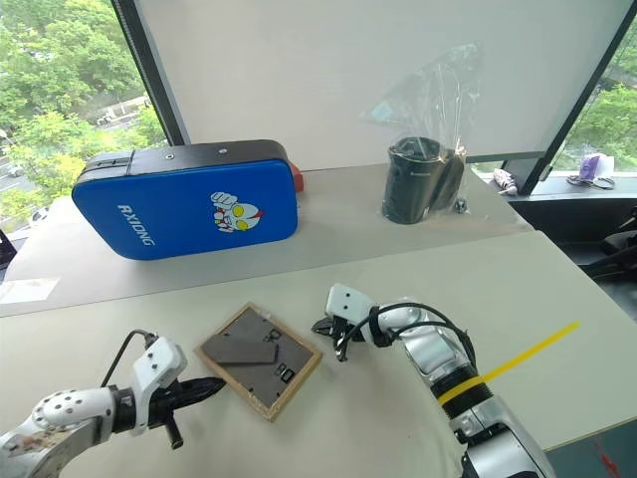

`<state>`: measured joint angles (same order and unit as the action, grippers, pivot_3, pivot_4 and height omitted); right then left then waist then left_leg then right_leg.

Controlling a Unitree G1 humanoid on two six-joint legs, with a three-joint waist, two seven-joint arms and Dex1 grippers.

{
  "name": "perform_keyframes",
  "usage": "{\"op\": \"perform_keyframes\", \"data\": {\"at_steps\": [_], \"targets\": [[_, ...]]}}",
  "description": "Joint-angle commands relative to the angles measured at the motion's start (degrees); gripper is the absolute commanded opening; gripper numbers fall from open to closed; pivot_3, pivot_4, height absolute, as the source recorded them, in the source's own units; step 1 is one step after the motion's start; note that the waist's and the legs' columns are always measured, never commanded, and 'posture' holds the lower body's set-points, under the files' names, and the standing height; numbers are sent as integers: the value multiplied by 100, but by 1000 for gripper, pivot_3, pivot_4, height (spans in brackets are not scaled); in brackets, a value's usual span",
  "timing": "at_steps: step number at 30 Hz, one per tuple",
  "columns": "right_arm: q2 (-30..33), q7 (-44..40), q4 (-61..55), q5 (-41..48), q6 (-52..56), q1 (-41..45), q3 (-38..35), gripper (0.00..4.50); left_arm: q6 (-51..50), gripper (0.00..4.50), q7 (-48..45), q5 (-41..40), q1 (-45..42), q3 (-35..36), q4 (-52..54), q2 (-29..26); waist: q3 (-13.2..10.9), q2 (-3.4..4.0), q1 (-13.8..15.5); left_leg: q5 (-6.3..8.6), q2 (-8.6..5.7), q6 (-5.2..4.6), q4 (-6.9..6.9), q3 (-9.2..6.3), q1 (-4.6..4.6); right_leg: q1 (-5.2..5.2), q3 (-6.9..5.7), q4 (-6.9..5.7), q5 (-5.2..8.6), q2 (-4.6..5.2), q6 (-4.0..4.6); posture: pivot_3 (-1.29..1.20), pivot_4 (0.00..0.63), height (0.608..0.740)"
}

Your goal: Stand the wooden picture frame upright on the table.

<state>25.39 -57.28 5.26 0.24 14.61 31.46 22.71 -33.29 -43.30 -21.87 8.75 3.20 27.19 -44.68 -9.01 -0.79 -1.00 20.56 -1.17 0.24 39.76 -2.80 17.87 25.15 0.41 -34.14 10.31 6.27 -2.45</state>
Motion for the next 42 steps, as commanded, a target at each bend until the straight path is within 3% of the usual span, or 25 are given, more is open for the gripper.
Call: {"op": "perform_keyframes", "data": {"at_steps": [1, 10, 19, 23, 33, 42], "targets": [[-2, 27, -691, 7, 471, -248, 107, 0, 120, 28, 206, 425, -127, -334, -356, 102, 4, 6, 30, 1, 0, -2, 1, 0, -1, -2, -1, 0, 0, 0, 0, 0, 150, 740], [95, 355, -2004, 133, 1505, -893, -21, 0, 546, 28, 401, 1087, -856, -824, -1339, 542, 19, 30, 140, 16, -2, -30, 7, -15, -58, -77, -16, 0, -7, -1, 9, 0, 150, 740], [109, 518, -2042, 144, 1704, -863, -70, 0, 531, 28, 453, 1125, -786, -755, -1338, 638, 19, 31, 130, 14, -1, -29, 7, -22, -70, -88, -16, 0, -8, -3, 10, 0, 150, 740], [231, 538, -1940, 131, 1630, -857, -183, 0, 514, 28, 548, 1064, -689, -503, -1286, 610, 19, 30, 114, 15, -1, -29, 6, -22, -70, -88, -16, 2, -8, -3, 10, 0, 150, 740], [1011, 370, -1798, 863, 1775, -870, -1598, 0, 346, 28, 567, 212, -100, 1070, -588, 655, 11, 20, -53, 19, 10, -37, -3, -20, -46, -53, -14, 8, -6, -12, 11, 0, 150, 740], [1156, 300, -1532, 984, 1462, -784, -1676, 0, 371, 28, 368, -142, 312, 1318, -158, 690, 8, 14, 10, 2, 7, -4, 5, -11, 37, 19, -12, 10, -10, -6, 4, 0, 150, 740]]}}
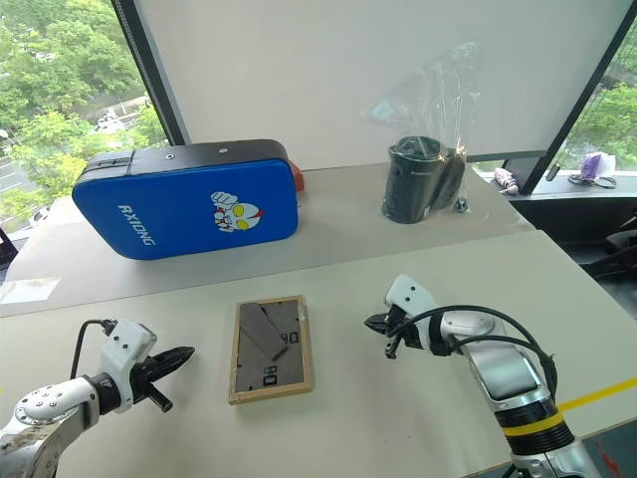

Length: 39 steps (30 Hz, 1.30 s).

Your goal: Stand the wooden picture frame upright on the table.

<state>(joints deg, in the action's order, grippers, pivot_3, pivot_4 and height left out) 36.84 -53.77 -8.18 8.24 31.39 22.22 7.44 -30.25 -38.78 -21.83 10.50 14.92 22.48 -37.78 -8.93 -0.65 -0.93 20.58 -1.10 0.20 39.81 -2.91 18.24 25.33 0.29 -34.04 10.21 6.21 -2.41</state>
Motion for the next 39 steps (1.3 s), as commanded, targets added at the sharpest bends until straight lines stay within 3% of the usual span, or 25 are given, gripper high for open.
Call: {"op": "perform_keyframes", "data": {"at_steps": [1, 7, 9, 11, 16, 20, 21, 23, 25, 28, 30, 32, 36, 39], "targets": [[15, -70, -222, 199, -241, 129, -135, 0, 64, 28, -105, -177, 184, 152, 339, -4, 0, 0, 3, 1, 0, -1, -1, 0, 2, 1, 0, 0, 0, 0, 0, 0, 150, 740], [52, -59, -318, 255, -308, 54, -122, 0, 159, 28, -231, -210, 252, 162, 324, -54, -1, -1, 6, 3, 0, -5, -1, 1, 5, 0, -1, 2, -1, 0, -2, 0, 150, 740], [49, -46, -379, 292, -291, 29, -140, 0, 173, 548, -261, -212, 241, 145, 322, -51, -1, -2, 9, 3, 0, -5, 0, 1, 5, -1, -2, 2, -1, 0, -2, 0, 150, 740], [33, -8, -425, 308, -315, 14, -159, 585, 177, 1093, -309, -234, 233, 129, 339, -46, -1, -2, 11, 3, 0, -5, 0, 0, 5, -2, -3, 2, -1, 0, -2, 0, 150, 740], [0, -97, -605, 528, -381, -55, -215, 2226, 221, 3006, -408, -241, 234, 91, 348, -56, -1, -2, 9, 3, 0, -5, 0, 0, 4, -1, -2, 1, -1, 0, -2, 0, 150, 740], [289, -373, -746, 350, -821, -172, 55, 3515, 897, 4296, -625, 325, 270, -197, 145, -318, -1, -2, 20, 3, 0, -5, 1, 0, 5, -2, -3, 1, -1, 0, -2, 0, 150, 740], [283, -366, -738, 274, -979, -162, 137, 3842, 1499, 4500, -716, 754, 280, -403, -43, -485, -1, -2, 19, 3, -1, -5, 1, 0, 5, -3, -4, 2, -1, 0, -2, 0, 150, 740], [287, -310, -660, -9, -1398, -136, 324, 4425, 2577, 4500, -859, 1389, 244, -704, -415, -729, -1, -2, 16, 3, -1, -4, 1, 1, 2, -5, -4, 5, -1, 0, -2, 0, 150, 740], [294, -97, -418, -562, -2091, -69, 566, 4425, 3707, 4500, -909, 1903, 105, -942, -878, -908, -1, -2, 18, 3, -1, -4, 0, 3, -1, -5, -2, 5, -1, 0, -2, 0, 150, 740], [294, 158, 55, -1501, -3439, 111, 1117, 4425, 6569, 4500, -745, 3019, -586, -1551, -2269, -1266, -1, -2, 40, 1, -3, -2, 2, 14, -11, -9, 2, 6, -1, 0, -1, 0, 150, 740], [188, 47, 186, -1591, -3577, 144, 1349, 4425, 7803, 4500, -396, 3520, -1178, -1785, -3113, -1258, 0, 1, 71, 2, -5, -3, 1, 11, -16, -18, -1, 5, -2, 2, 1, 0, 150, 740], [-31, -263, 55, -1148, -2544, 84, 1422, 4425, 8702, 4500, -94, 3858, -1712, -1962, -3864, -1163, 1, 1, 97, 1, -6, -4, 2, 11, -27, -27, -1, 3, -3, 3, 2, 0, 150, 740], [-427, -459, -9, -591, -881, 218, 1335, 4425, 9517, 4500, 215, 3980, -2287, -2212, -4868, -1009, 6, 3, 97, 8, -4, -19, 7, 9, -46, -44, -2, -4, -7, 2, 5, 0, 150, 740], [-411, -669, -31, -380, -117, 313, 1357, 3757, 9848, 4500, 265, 3895, -2491, -2393, -5183, -1032, 9, 8, 103, 10, -5, -24, 10, 7, -50, -46, -4, -8, -7, 1, 5, 0, 150, 740]]}}
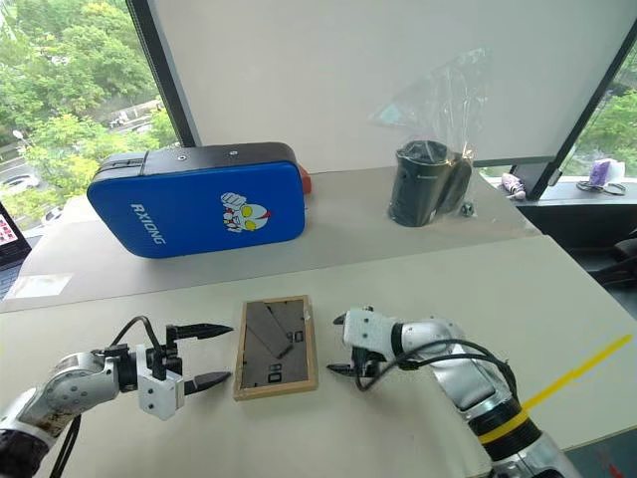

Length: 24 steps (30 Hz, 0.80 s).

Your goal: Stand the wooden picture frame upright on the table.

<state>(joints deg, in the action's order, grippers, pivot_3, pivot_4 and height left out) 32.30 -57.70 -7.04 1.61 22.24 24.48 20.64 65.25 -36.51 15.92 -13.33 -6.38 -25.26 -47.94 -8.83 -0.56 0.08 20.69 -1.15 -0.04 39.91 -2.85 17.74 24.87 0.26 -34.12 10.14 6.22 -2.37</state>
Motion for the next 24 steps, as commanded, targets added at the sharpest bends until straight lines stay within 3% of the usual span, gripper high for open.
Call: {"op": "perform_keyframes", "data": {"at_steps": [1, 11, 24], "targets": [[64, -357, -171, 371, 971, 106, 52, 3423, 378, 4500, 50, 68, -140, -312, -485, -27, 1, 2, 4, 0, 0, 0, 0, -1, 0, 0, -2, 0, 0, 0, 0, 0, 150, 740], [-386, -843, 815, 474, 1085, 880, 426, 21, 1492, 4500, 529, 917, -422, -640, -983, 224, 10, 16, -101, -12, 0, 21, -3, 1, 1, -1, -7, 2, 0, 0, -4, 0, 150, 740], [-709, -698, 588, 467, 1248, 939, 487, 21, 1692, 4500, 1716, 2788, -948, -859, -1493, 642, 49, 64, -38, 5, -3, -8, -4, -6, -44, -64, -12, 5, -6, 1, -19, 0, 150, 740]]}}
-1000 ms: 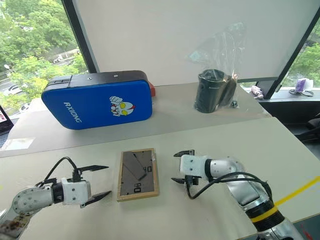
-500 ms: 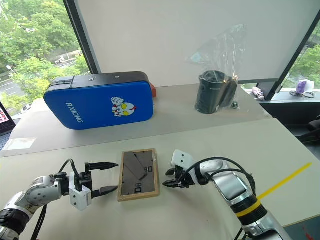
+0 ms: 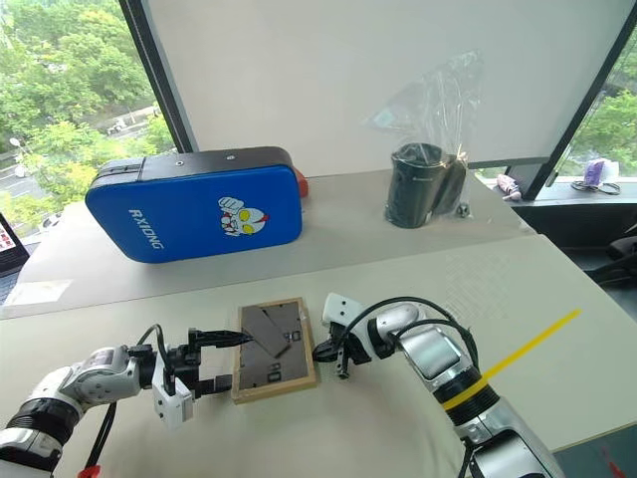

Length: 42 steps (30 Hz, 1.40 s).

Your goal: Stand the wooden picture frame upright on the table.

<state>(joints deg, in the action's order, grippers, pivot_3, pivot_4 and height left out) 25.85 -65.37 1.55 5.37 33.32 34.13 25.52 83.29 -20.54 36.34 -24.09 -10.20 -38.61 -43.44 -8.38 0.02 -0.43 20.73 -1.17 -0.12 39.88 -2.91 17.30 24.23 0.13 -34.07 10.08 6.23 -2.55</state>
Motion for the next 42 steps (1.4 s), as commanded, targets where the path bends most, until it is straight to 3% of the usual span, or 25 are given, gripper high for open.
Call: {"op": "perform_keyframes", "data": {"at_steps": [1, 5, 8, 14, 17, 20, 26, 33, 34, 39, 42], "targets": [[-57, 85, -295, 91, 145, -46, 1, 21, -113, 4500, 190, 711, 122, -482, -158, 209, 6, 9, 24, -2, -1, 3, 0, 0, 0, 0, 0, 0, 0, 0, 0, 0, 150, 740], [35, 144, -248, 21, 90, -120, 6, 21, -33, 4500, 375, 626, 138, -505, -115, 127, 8, 13, 36, -5, -1, 9, 0, 0, 0, 2, 0, 0, 0, 1, -1, 0, 150, 740], [86, 199, -135, -26, 31, -113, -8, 0, 25, 3760, 430, 510, 175, -566, -185, -26, 7, 12, 24, -5, -1, 9, -1, 0, 1, 3, 0, 2, 0, 1, -1, 0, 150, 740], [174, 317, 96, -23, 76, 12, -186, 0, -8, 1716, 693, 567, 259, -551, -37, -121, 10, 4, -22, -10, 0, 20, -4, -2, 7, 9, -1, 6, 3, 1, -5, 0, 150, 740], [281, 384, 334, 40, 243, 258, -457, 0, -87, 1329, 858, 690, 346, -533, 118, -127, 10, 4, -25, -9, -1, 18, -1, -1, 5, 4, -1, 5, 2, 4, -6, 0, 150, 740], [353, 467, 571, 213, 435, 615, -858, 0, -174, 1263, 971, 783, 435, -554, 257, -123, 9, 4, -24, -1, -1, 3, -1, -2, 5, 8, -1, 3, 2, 4, -5, 0, 150, 740], [131, 651, 1147, 581, 899, 1712, -1463, 1760, -360, 1263, 1130, 708, 659, -550, 516, -138, 7, 9, -50, -15, 1, 28, -9, -2, 12, 24, -2, 2, 2, 3, -4, 0, 150, 740], [-791, 269, 1368, 1179, 1887, 2193, -1145, 4289, -534, 1263, 1277, 789, 771, -553, 736, -162, 7, 8, -57, 0, 2, 2, -9, -4, 20, 31, -2, 1, 2, 4, -4, 0, 150, 740], [-872, 183, 1516, 1110, 1858, 2211, -948, 4485, -558, 1263, 1294, 783, 783, -557, 772, -159, 7, 8, -49, -2, 1, 5, -7, -6, 25, 36, -3, 1, 2, 5, -4, 0, 150, 740], [-1210, -94, 2585, 881, 1583, 2432, -449, 4485, -634, 1263, 1302, 681, 816, -562, 961, -148, 7, 8, -57, -14, -4, 27, -9, -2, 36, 56, -5, 0, 2, 10, -4, 0, 150, 740], [-1271, -548, 2596, 978, 1700, 2394, -217, 4485, -682, 1263, 1317, 663, 845, -546, 1008, -163, 8, 8, -57, -18, -8, 33, -5, -4, 59, 80, -6, -7, 2, 13, -4, 0, 150, 740]]}}
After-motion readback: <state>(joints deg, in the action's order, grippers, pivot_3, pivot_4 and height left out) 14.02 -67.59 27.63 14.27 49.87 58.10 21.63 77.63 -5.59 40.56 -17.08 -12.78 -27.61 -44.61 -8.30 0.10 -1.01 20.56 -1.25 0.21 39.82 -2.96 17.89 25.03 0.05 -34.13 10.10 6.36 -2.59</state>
